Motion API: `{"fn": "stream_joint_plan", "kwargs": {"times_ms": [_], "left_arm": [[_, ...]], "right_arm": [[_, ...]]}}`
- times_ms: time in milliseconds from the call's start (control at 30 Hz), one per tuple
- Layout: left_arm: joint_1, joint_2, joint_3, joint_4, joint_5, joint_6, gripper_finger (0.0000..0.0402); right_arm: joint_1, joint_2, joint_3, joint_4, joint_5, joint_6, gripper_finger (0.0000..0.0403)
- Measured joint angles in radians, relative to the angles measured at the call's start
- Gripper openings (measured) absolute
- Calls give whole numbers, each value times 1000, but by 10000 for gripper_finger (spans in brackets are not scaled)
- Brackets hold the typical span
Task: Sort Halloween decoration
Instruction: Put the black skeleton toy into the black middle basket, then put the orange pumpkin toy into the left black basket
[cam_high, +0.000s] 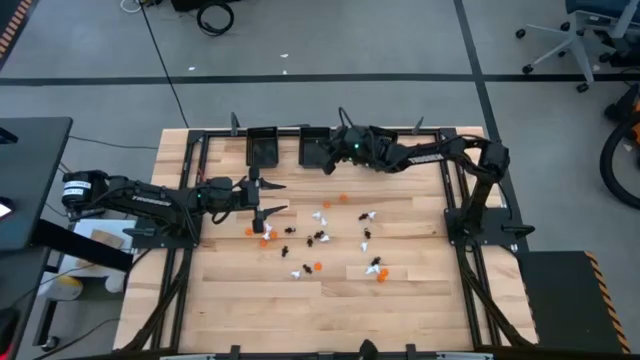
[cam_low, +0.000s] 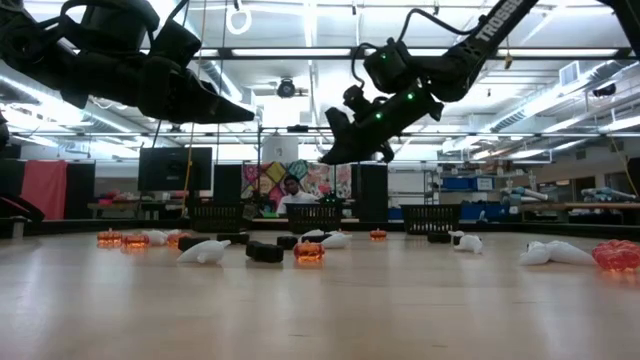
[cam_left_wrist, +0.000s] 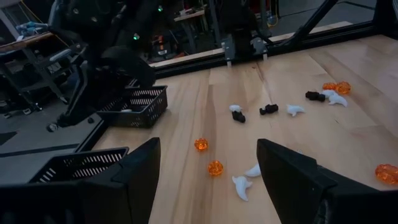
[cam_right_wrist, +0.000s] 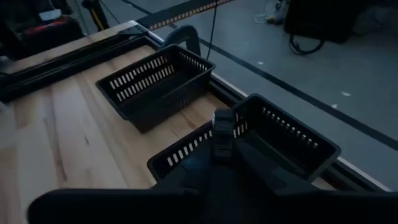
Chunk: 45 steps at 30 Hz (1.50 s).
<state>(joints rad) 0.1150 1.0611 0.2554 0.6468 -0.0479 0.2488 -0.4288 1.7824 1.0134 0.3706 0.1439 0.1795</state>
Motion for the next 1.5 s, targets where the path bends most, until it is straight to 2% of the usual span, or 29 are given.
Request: {"fn": "stream_joint_plan", "kwargs": {"times_ms": [267,433,533,633,800,933,1167,1333,1500], "left_arm": [[0,0,0,0,0,15,254],[0,0,0,-15,0,25,254],[0,0,0,-24,0,25,254],[0,0,0,-25,0,24,254],[0,0,0,-28,0,17,254],[0,0,0,-18,0,16,254],[0,0,0,-14,0,9,254],[0,0,0,-14,0,13,254],[0,0,0,-14,0,25,254]], "right_arm": [[-20,0,0,6,-77,1,132],[17,-5,-2,-154,-125,7,140],[73,-5,-44,-218,-61,-3,140],[125,-29,-100,-212,5,-1,140],[210,-99,-215,-117,140,11,140],[229,-102,-315,-7,136,67,146],[228,-5,-441,289,140,80,202],[246,92,-469,435,146,78,244],[269,207,-469,581,153,14,250]]}}
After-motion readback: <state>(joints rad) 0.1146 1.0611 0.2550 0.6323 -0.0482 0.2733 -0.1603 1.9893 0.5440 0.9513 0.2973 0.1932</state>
